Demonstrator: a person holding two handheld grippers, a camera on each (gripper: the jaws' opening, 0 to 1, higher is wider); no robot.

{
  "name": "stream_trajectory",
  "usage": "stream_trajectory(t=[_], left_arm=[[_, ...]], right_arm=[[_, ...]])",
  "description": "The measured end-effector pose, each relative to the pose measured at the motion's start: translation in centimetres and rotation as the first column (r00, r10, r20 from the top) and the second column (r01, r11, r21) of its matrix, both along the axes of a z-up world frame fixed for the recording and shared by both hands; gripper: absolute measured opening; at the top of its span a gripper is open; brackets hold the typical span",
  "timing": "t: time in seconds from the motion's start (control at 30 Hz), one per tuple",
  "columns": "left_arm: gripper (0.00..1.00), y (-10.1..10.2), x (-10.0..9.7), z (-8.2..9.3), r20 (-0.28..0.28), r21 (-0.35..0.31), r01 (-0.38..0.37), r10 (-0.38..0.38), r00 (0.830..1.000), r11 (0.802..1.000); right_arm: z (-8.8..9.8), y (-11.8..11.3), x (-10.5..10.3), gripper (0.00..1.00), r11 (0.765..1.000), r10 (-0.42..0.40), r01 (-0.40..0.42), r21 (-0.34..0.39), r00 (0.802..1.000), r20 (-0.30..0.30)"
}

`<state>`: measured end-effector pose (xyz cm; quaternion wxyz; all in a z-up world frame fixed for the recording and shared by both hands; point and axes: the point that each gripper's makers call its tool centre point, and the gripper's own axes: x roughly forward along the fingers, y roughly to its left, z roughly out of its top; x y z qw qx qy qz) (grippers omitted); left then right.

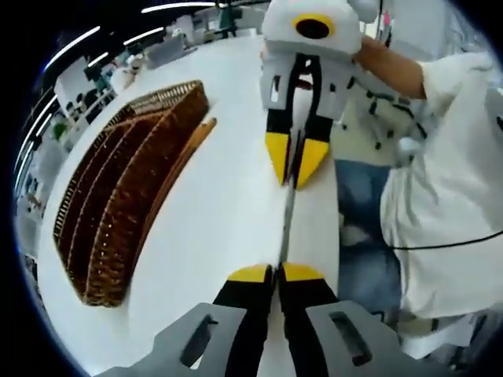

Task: Arrange the knives, forks, and spoons in their matching storage slots by inserting each utensil handle-first until every utensil is classified and aligned in the correct compartment

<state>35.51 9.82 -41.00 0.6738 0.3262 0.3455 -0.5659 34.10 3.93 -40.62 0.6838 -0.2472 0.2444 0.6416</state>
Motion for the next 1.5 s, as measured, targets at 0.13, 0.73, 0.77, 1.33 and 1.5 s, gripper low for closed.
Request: stream_trajectory(t=[0.13, 0.73, 0.77, 1.33, 1.5], left_arm=[[0.05, 0.0, 0.2, 0.1, 0.011, -0.031, -0.025, 0.026, 1.000, 0.999], [0.03, -2.3, -0.3, -0.1, 0.066, -0.195, 0.047, -0.035, 0.997, 0.980], [0.02, -2.4, -0.2, 0.0, 0.064, -0.192, 0.042, -0.030, 0.997, 0.980], [0.01, -2.7, 0.5, 0.4, -0.011, -0.151, -0.002, 0.001, 1.000, 0.989], [0.01, -2.8, 0.8, 1.0, -0.026, -0.146, -0.014, 0.010, 1.000, 0.989]], right_arm=[[0.1, -0.2, -0.1, 0.05, 0.997, -0.024, 0.025, 0.076, 1.000, -0.018], [0.1, 0.0, -0.7, 0.03, 0.993, 0.001, -0.007, 0.118, 0.999, 0.046], [0.0, -0.1, -0.4, 0.03, 0.994, 0.001, -0.006, 0.110, 0.999, 0.045], [-0.1, -0.4, 1.3, 0.03, 0.994, 0.020, -0.021, 0.105, 1.000, 0.011], [0.4, -0.4, 1.6, 0.03, 0.993, 0.026, -0.027, 0.112, 1.000, 0.006]])
